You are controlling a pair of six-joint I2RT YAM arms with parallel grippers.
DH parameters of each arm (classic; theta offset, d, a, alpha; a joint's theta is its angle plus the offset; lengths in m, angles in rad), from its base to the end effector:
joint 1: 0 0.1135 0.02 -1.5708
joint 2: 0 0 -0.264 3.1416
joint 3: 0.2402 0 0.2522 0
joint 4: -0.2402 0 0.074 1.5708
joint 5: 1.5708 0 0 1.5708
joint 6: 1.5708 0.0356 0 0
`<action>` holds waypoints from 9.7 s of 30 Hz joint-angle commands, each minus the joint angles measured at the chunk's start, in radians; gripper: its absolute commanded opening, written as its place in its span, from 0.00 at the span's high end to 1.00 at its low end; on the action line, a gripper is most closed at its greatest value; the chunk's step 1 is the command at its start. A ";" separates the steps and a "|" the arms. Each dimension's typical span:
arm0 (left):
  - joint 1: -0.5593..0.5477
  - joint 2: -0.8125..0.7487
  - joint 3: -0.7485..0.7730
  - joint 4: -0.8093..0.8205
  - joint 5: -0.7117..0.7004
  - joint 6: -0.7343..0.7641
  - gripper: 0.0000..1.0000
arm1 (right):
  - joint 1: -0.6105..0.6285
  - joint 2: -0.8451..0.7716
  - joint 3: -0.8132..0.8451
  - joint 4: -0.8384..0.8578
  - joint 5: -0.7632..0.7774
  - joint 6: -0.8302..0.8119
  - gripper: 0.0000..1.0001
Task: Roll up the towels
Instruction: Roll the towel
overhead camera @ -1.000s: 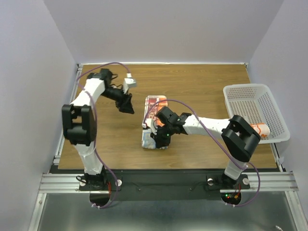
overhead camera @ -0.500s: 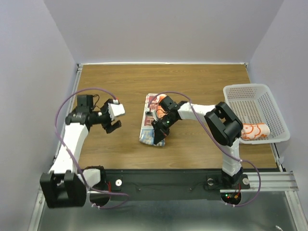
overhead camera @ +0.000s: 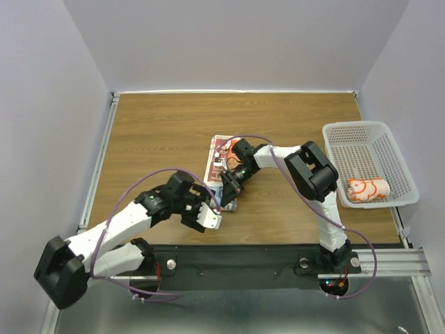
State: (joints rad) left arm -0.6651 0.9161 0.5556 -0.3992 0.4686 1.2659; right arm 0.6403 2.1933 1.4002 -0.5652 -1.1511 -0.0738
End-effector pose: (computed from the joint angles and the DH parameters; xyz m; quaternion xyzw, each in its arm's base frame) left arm 0.1367 -0.1276 0.2198 0.7871 0.4332 -0.0902 0.4297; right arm 0.3071 0.2694 0.1090 0.3456 -0.7614 -0.5445 0.0658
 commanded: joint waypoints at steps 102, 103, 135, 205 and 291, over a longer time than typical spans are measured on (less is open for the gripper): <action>0.337 1.334 1.058 -0.676 0.495 -0.217 0.44 | 0.260 -0.383 -0.342 0.323 0.638 -0.385 0.81; 0.358 1.301 1.070 -0.688 0.498 -0.214 0.41 | 0.246 -0.383 -0.334 0.312 0.589 -0.370 0.89; 0.914 0.279 0.678 -0.275 0.520 -0.267 0.01 | -0.013 0.022 -0.043 0.074 -0.074 -0.006 0.92; 0.122 1.049 0.682 -0.383 0.209 -0.217 0.64 | -0.389 -0.720 -0.216 0.035 0.393 -0.074 0.00; 0.012 -0.028 -0.046 0.253 -0.131 -0.207 0.01 | 0.016 -0.038 -0.014 -0.272 0.148 -0.414 0.94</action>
State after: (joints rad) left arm -0.5426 0.8917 0.5510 -0.3504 0.5152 1.1343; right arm 0.6559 2.0659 1.3464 -0.7052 -0.9485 -0.4156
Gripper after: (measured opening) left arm 0.974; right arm 0.284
